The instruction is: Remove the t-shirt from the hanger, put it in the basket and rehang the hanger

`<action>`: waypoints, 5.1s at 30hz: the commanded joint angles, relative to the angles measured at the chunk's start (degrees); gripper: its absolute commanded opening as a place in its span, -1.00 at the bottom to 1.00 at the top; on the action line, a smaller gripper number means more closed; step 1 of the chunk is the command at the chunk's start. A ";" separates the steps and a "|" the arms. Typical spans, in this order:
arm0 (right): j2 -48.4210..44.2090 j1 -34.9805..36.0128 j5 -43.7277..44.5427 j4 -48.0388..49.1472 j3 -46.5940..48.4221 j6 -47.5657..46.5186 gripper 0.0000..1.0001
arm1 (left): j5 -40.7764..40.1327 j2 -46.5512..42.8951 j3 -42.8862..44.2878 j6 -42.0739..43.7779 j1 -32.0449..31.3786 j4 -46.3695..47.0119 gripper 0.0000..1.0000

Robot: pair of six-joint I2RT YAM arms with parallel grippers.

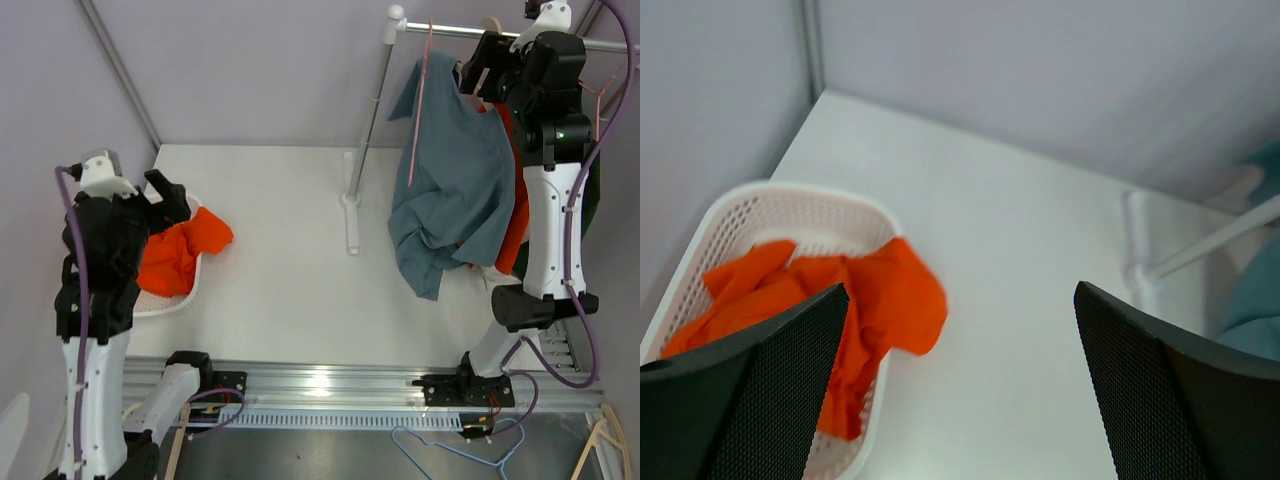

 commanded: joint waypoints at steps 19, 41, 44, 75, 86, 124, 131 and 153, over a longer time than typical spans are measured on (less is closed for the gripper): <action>7.34 -3.40 -7.64 8.11 -0.92 0.33 0.12 | -4.45 2.98 -2.04 6.11 -26.66 18.85 0.99; 0.41 -3.40 -5.35 13.48 -2.94 -0.29 -1.00 | -9.82 5.27 -2.57 12.87 -37.74 25.62 0.99; -2.92 -3.14 -4.91 13.65 -4.69 -0.99 -1.00 | -13.06 6.50 -3.09 17.52 -42.83 28.78 0.99; -26.04 23.40 55.30 -13.87 -36.15 37.69 -1.00 | -10.96 22.14 -23.40 37.58 -85.38 72.02 0.99; -28.08 25.07 52.57 -11.13 -36.60 34.08 -1.00 | -14.21 34.01 -12.26 37.76 -83.63 69.84 -0.44; -32.91 10.13 12.76 -15.96 -34.14 31.17 -1.00 | -13.41 34.85 -7.01 15.16 -75.46 50.25 -0.99; -34.23 10.22 1.18 -20.97 -30.48 32.41 -1.00 | -5.80 49.45 16.40 5.70 -67.99 29.25 -0.99; -38.98 10.13 7.84 10.38 -45.82 9.13 -1.00 | -1.56 27.61 6.65 4.17 -68.25 22.47 -0.99</action>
